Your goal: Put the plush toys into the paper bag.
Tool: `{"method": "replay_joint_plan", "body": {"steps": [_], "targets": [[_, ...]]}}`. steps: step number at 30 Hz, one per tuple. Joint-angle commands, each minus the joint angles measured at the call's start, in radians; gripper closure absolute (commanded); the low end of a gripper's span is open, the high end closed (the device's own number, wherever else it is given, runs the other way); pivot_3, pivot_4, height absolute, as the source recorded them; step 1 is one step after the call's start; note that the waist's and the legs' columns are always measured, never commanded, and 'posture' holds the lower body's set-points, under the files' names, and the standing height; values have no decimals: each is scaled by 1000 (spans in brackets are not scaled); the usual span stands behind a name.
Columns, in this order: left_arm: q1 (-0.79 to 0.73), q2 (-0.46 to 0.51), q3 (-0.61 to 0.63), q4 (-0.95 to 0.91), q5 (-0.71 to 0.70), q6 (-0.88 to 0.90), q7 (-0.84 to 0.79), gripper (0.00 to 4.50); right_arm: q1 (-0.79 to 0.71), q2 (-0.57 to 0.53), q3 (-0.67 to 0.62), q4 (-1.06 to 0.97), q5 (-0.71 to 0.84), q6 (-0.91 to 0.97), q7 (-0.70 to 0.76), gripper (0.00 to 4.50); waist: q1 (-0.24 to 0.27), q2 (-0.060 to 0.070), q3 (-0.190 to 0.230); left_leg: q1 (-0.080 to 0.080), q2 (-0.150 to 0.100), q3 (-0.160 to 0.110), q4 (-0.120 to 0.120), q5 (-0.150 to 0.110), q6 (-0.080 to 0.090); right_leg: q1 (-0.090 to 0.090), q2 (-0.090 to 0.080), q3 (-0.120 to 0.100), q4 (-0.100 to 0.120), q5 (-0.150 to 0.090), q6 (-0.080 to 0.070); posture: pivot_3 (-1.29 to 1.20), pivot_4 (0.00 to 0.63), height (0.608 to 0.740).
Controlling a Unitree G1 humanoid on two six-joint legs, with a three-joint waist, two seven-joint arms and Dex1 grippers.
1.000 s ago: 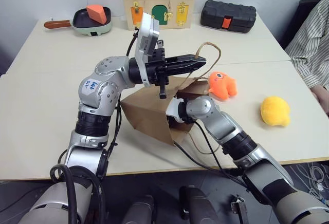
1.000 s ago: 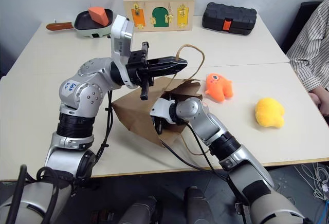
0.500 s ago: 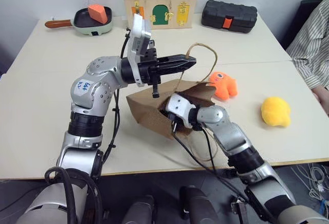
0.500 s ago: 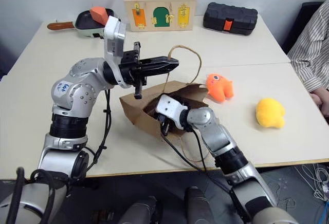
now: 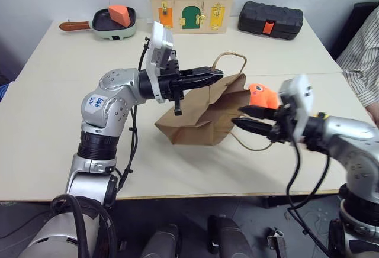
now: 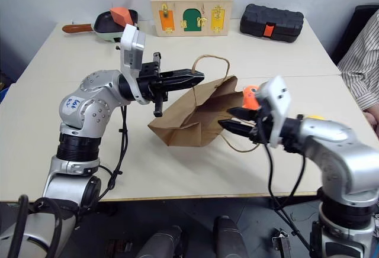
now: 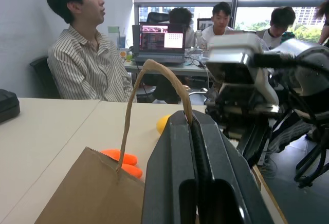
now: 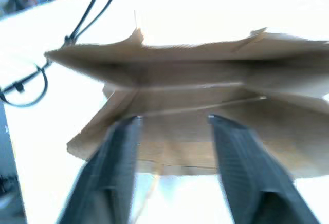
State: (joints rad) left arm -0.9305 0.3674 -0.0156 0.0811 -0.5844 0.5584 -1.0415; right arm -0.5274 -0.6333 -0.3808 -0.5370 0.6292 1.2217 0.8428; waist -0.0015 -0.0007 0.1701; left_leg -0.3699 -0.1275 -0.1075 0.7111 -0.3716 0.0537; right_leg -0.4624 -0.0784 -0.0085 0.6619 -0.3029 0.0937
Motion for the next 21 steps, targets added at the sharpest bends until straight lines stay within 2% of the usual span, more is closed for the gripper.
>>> {"method": "replay_joint_plan", "body": {"steps": [1, 3, 9, 16, 19, 21], "targets": [[1, 7, 2, -47, -13, 0, -11, 4500, -32, -106, 25, 142, -91, -121, -48, 834, 1, 0, 0, 0, 0, 0, 0, 0, 0, 0, 0, 0, 0, 0, 0, 0, 150, 740], [2, 9, -1, -50, -14, 3, -15, 4500, -45, -136, 114, 270, -183, -220, -86, 54, 1, 0, 0, 0, 0, 0, 0, 0, 0, 0, 0, 0, 0, 0, 0, 0, 150, 740], [-7, 15, -4, -47, -5, 3, -27, 4500, -215, -37, 235, 756, -357, -468, -234, 54, -6, 0, 0, 1, 0, 5, -2, 0, 0, -2, 0, 4, 1, 0, 0, 0, 150, 740], [-10, 20, -4, -53, 2, -3, -25, 4500, -352, 83, 240, 1146, -378, -582, -253, 54, -11, 0, 0, 1, 1, 4, 0, 0, 0, -2, 0, 2, 1, 0, 0, 0, 150, 740], [-9, 21, 2, -59, -1, 0, -16, 4500, -370, 94, 247, 1235, -409, -646, -286, 647, -15, 0, 0, 1, 1, 4, 1, 0, 0, -2, 0, 2, 1, 0, 0, 0, 150, 740], [-7, 22, 4, -63, -3, 1, -13, 4500, -371, 92, 255, 1254, -424, -676, -291, 1290, -16, 0, 0, 1, 1, 3, 2, 0, 0, -1, 0, 1, 1, 0, 0, 0, 150, 740]]}}
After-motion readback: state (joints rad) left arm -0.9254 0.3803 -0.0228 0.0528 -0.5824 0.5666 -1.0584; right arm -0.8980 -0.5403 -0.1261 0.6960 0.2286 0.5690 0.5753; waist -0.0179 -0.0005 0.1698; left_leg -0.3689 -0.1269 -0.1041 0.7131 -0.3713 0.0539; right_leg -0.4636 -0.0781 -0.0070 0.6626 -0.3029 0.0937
